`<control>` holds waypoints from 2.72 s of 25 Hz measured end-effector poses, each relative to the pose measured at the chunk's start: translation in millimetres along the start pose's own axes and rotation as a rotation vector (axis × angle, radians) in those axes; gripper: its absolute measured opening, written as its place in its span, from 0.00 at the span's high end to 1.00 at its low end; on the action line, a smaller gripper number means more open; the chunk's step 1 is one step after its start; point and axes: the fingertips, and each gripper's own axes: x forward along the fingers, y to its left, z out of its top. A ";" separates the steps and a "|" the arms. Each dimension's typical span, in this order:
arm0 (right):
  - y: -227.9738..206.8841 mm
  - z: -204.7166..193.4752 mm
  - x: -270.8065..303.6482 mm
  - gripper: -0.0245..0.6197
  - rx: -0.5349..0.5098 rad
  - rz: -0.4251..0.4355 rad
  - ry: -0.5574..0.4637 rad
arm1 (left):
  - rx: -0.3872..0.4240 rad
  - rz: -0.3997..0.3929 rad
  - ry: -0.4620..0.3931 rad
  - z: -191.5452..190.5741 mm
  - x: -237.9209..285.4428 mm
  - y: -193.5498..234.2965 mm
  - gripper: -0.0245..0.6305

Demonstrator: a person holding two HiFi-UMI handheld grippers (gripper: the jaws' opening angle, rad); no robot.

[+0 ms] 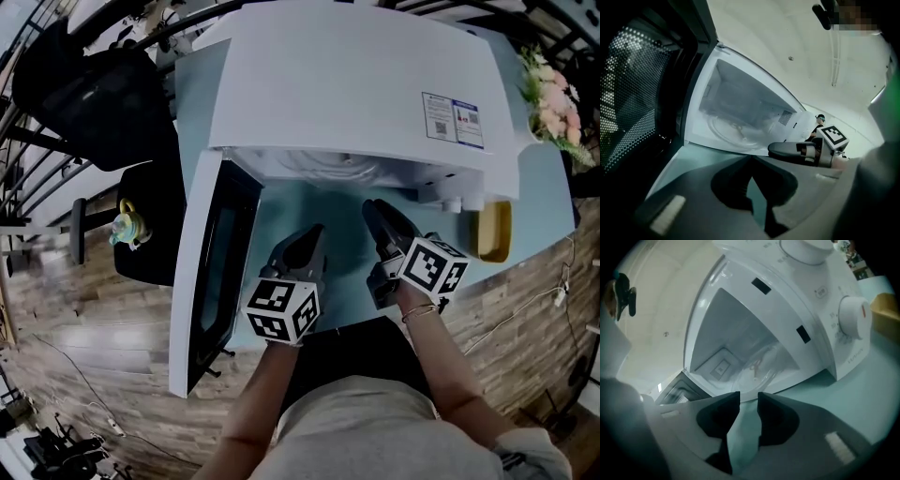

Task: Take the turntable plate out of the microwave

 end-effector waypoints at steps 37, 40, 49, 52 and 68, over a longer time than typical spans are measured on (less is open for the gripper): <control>-18.2 4.1 46.8 0.81 0.290 -0.013 -0.068 | -0.102 -0.018 -0.003 5.2 31.9 20.2 0.76; -17.5 0.5 42.2 0.81 0.297 -0.015 -0.065 | -0.140 -0.030 -0.005 3.3 33.1 19.6 0.71; -17.1 -9.7 23.9 0.81 0.306 -0.015 -0.056 | -0.370 -0.061 -0.049 -0.5 32.2 28.7 0.67; -14.8 -17.4 17.6 0.82 0.329 -0.010 -0.043 | -0.412 -0.077 -0.062 -1.6 32.3 29.5 0.67; -9.8 -41.2 -9.8 0.84 0.382 0.031 0.030 | -0.552 -0.086 -0.092 -12.6 36.6 40.1 0.66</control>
